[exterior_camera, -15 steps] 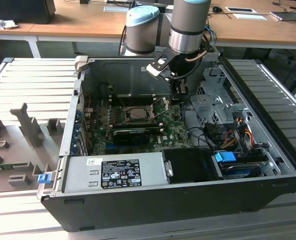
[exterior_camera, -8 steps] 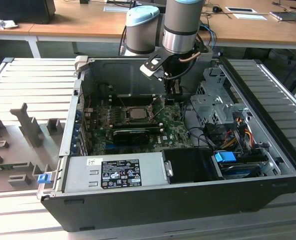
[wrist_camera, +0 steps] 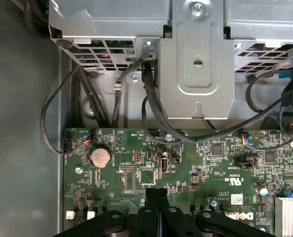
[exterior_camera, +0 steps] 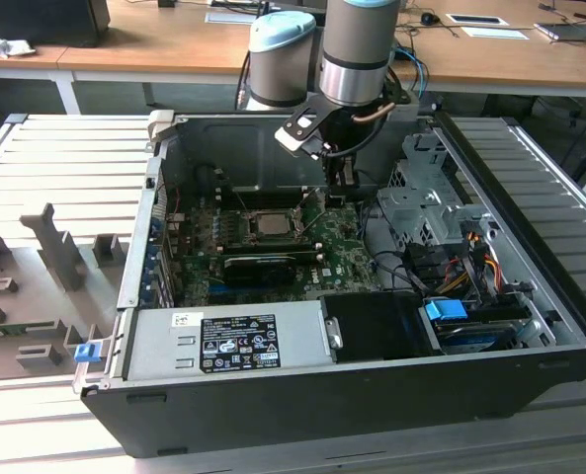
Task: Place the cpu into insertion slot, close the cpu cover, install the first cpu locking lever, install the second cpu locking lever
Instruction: 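Close the cpu cover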
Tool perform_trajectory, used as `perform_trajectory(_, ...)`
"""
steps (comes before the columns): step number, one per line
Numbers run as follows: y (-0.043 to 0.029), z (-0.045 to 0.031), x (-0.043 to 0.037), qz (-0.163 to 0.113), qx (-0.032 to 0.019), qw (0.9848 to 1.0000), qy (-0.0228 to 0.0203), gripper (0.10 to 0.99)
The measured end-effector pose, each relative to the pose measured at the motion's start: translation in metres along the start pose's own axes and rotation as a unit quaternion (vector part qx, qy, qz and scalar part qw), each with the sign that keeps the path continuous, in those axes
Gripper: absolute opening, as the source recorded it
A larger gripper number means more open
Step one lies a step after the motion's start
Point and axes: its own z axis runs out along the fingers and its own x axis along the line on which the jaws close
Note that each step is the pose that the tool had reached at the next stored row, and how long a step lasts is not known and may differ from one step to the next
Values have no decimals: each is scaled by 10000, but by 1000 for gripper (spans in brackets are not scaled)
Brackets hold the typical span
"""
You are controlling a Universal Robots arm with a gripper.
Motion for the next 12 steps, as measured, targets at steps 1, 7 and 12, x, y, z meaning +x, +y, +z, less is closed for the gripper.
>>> perform_trajectory(1,-28,-1,-1,0,0,10000,0,106)
perform_trajectory(7,-172,-5,0,0,0,10000,0,106)
perform_trajectory(12,-301,-8,0,1,-1,10000,0,106)
